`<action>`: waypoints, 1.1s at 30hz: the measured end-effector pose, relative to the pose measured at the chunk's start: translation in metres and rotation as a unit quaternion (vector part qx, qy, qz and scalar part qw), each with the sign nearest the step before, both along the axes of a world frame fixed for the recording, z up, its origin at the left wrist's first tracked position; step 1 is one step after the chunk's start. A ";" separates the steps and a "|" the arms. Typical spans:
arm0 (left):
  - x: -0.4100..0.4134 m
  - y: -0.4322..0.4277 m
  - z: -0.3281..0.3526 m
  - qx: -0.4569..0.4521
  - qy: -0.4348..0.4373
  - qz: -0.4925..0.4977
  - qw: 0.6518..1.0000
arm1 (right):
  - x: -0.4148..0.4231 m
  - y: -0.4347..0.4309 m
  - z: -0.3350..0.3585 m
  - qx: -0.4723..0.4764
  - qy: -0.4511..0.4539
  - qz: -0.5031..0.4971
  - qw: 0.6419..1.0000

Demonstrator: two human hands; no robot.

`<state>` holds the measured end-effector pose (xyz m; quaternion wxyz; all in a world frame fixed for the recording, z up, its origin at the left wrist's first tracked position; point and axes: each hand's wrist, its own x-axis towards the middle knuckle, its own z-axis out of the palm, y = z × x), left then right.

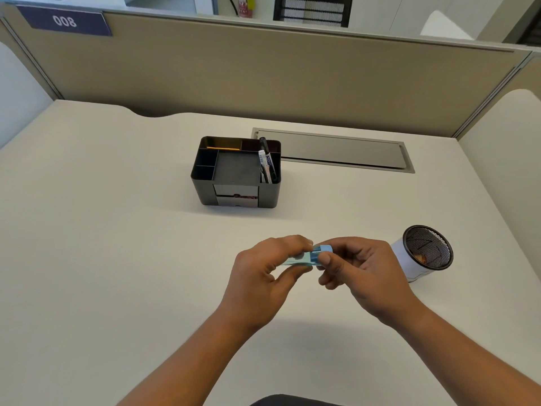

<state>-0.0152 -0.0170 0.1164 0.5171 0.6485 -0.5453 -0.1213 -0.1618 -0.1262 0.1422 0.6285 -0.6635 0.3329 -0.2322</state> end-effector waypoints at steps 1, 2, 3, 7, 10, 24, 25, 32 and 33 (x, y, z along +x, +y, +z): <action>-0.001 0.000 -0.002 -0.008 -0.011 0.001 1.000 | 0.001 0.000 0.000 0.004 0.001 -0.003 1.000; -0.001 0.001 -0.004 -0.013 -0.019 0.002 1.000 | 0.002 0.001 -0.001 0.006 0.002 -0.005 1.000; -0.001 0.001 -0.006 -0.017 -0.022 0.003 1.000 | 0.002 0.001 -0.002 0.009 0.003 -0.006 1.000; -0.003 0.002 -0.010 -0.014 0.001 0.008 1.000 | 0.005 0.001 -0.004 0.007 0.013 -0.007 1.000; 0.000 -0.001 -0.009 -0.003 0.001 0.007 1.000 | 0.008 -0.001 -0.007 -0.007 0.020 -0.011 1.000; 0.076 -0.050 0.004 0.122 -0.175 0.075 0.974 | -0.001 -0.015 -0.081 -0.072 0.123 -0.008 0.990; 0.089 -0.056 0.005 0.133 -0.170 0.091 0.972 | -0.005 -0.015 -0.093 -0.082 0.146 0.001 0.986; 0.162 -0.098 -0.010 0.213 -0.140 0.159 0.954 | -0.026 -0.011 -0.131 -0.136 0.222 0.007 0.965; 0.169 -0.102 -0.013 0.229 -0.153 0.158 0.948 | -0.026 -0.011 -0.133 -0.142 0.227 0.008 0.963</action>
